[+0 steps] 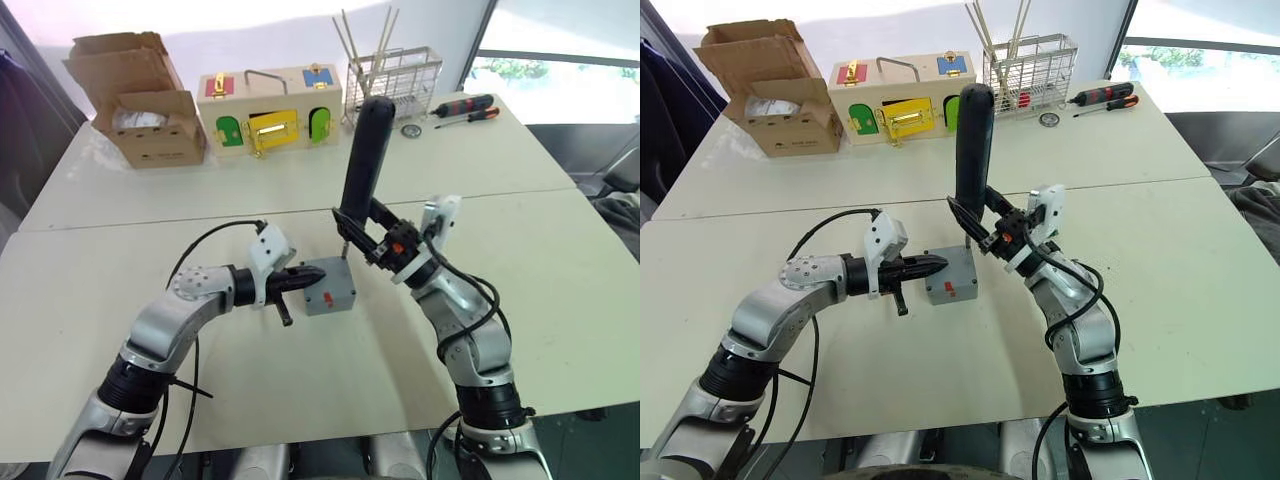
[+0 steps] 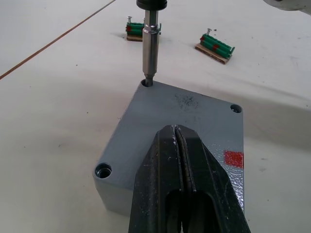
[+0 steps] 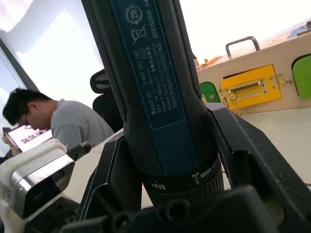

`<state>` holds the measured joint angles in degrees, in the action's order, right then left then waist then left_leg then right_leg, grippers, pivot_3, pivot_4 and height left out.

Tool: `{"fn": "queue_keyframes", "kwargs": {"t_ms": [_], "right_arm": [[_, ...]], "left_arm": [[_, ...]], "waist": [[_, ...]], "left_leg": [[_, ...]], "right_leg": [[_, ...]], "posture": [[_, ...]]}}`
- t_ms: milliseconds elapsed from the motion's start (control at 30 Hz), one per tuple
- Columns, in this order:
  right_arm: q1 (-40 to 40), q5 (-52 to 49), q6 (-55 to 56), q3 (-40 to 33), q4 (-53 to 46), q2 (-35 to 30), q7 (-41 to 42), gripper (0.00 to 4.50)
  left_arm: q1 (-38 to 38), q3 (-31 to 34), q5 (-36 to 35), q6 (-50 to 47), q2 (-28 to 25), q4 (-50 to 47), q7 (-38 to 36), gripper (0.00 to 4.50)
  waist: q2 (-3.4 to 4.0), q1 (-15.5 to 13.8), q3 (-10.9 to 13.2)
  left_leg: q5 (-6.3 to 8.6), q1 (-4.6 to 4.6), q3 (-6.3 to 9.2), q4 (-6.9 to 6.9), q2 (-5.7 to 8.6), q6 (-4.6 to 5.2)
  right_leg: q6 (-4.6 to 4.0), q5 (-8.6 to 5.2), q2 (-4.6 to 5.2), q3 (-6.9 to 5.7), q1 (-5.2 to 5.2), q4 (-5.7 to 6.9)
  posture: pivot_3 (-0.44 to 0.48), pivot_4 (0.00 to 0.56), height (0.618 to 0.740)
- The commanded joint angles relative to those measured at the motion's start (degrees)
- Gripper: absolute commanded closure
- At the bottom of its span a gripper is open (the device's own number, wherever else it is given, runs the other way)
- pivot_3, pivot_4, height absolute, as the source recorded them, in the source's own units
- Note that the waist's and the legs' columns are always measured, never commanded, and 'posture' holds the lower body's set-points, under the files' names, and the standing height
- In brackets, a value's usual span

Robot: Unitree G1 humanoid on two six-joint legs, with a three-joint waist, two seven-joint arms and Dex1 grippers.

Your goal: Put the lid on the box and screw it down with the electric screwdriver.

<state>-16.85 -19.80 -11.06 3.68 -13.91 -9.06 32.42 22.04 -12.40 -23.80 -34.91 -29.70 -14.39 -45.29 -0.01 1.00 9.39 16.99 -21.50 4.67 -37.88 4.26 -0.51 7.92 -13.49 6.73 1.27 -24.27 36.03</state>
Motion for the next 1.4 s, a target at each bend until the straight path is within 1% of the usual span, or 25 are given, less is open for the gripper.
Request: {"fn": "queue_keyframes", "kwargs": {"t_ms": [33,133,267,533,800,867,967,1133,1400], "right_arm": [[2.93,2.59,-0.42,5.58,1.97,-0.35,1.53,2.66],[3.36,5.69,0.72,7.40,3.74,-1.07,1.33,2.66],[2.76,6.76,-0.10,6.68,6.28,-0.41,-0.50,2.66],[5.13,2.62,0.18,3.72,7.24,1.65,-0.33,2.66],[4.97,3.66,1.85,4.10,9.22,0.99,0.13,2.66],[5.05,4.35,2.18,4.42,9.78,0.68,0.15,2.66],[4.77,5.80,2.62,4.72,11.03,0.31,-0.58,2.66],[4.14,6.28,3.51,4.34,13.16,0.38,-1.07,2.66],[4.98,5.66,4.16,4.39,13.61,0.95,-1.40,2.66]], "left_arm": [[-0.83,-0.88,1.17,-0.11,0.01,0.81,-0.52,4.50],[-0.85,-1.17,1.87,0.30,0.20,1.33,-0.77,4.50],[-1.01,-1.73,3.04,0.73,0.25,1.47,-0.99,4.50],[-2.06,-1.62,3.47,0.69,0.49,0.83,-0.88,4.50],[-2.33,-1.37,3.64,0.21,1.10,1.01,-0.68,4.50],[-2.37,-1.48,3.79,0.21,1.04,1.00,-0.75,4.50],[-2.41,-1.57,4.08,0.25,1.14,1.06,-0.89,4.50],[-2.27,-1.65,4.46,0.36,1.44,1.46,-0.95,4.50],[-2.27,-1.60,4.87,0.46,1.86,1.71,-1.06,4.50]], "waist": [[-0.04,0.01,-0.13],[-0.07,0.07,-0.46],[-0.13,0.04,-0.87],[-0.35,-0.05,-1.55],[-0.32,-0.06,-1.75],[-0.31,-0.06,-1.75],[-0.35,-0.04,-1.79],[-0.40,-0.09,-1.83],[-0.44,-0.16,-1.87]], "left_leg": [[0.01,0.05,0.00,0.01,0.00,0.02],[0.02,0.06,-0.01,0.02,-0.01,0.02],[0.02,0.09,-0.01,0.03,-0.03,0.01],[0.10,0.19,0.03,0.04,-0.04,0.07],[0.13,0.29,0.03,0.08,-0.06,0.09],[0.13,0.44,0.04,0.19,-0.09,0.10],[0.14,1.27,0.00,0.68,-0.10,0.11],[0.14,1.31,0.03,0.72,-0.11,0.11],[0.14,1.35,0.04,0.72,-0.12,0.11]], "right_leg": [[0.01,-0.01,0.00,0.00,0.04,0.00],[0.01,-0.02,-0.01,0.00,0.03,0.00],[0.01,-0.02,-0.02,0.00,0.05,-0.01],[0.00,-0.03,-0.03,-0.01,0.21,-0.10],[0.01,-0.04,-0.05,-0.02,0.38,-0.28],[0.01,-0.04,-0.08,-0.05,0.62,-0.59],[0.03,-0.07,-0.07,-0.05,1.34,-0.98],[0.00,-0.13,-0.07,-0.07,1.37,-0.95],[0.00,-0.13,-0.07,-0.07,1.41,-0.96]], "posture": [[0.000,0.150,0.739],[0.000,0.150,0.739],[0.000,0.150,0.739],[0.000,0.150,0.739],[0.000,0.150,0.739],[0.000,0.150,0.739],[0.000,0.150,0.739],[0.000,0.150,0.739],[0.000,0.150,0.739]]}}
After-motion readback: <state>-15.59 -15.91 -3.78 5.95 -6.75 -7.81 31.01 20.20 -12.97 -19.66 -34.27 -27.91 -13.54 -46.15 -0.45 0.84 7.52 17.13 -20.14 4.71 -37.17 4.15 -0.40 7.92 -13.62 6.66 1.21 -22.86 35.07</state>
